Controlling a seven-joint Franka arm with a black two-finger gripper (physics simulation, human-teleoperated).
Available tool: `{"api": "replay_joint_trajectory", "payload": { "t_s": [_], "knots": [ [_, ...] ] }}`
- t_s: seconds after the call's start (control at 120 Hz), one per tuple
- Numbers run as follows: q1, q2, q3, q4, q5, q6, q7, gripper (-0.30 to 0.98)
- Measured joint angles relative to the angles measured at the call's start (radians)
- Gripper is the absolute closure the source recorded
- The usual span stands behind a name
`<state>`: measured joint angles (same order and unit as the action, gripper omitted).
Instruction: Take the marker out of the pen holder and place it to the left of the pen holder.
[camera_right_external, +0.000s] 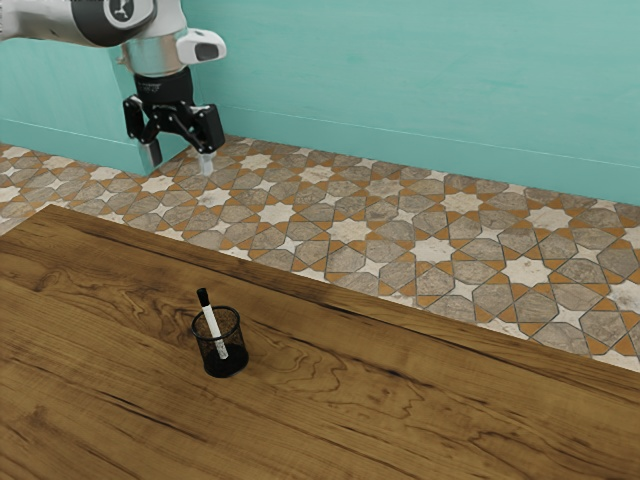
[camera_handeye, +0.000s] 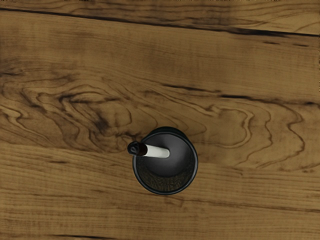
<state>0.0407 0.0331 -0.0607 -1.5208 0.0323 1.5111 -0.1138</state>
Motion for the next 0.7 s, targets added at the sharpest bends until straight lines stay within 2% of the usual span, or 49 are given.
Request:
{"api": "replay_joint_trajectory", "payload": {
  "t_s": [0.233, 0.542, 0.7],
  "knots": [
    [0.003, 0.005, 0.002, 0.027, 0.001, 0.006, 0.025, 0.0],
    [-0.001, 0.184, -0.003, 0.037, -0.018, 0.079, 0.043, 0.0],
    [-0.001, 0.212, -0.001, 0.028, -0.022, 0.125, 0.05, 0.0]
  ]
}}
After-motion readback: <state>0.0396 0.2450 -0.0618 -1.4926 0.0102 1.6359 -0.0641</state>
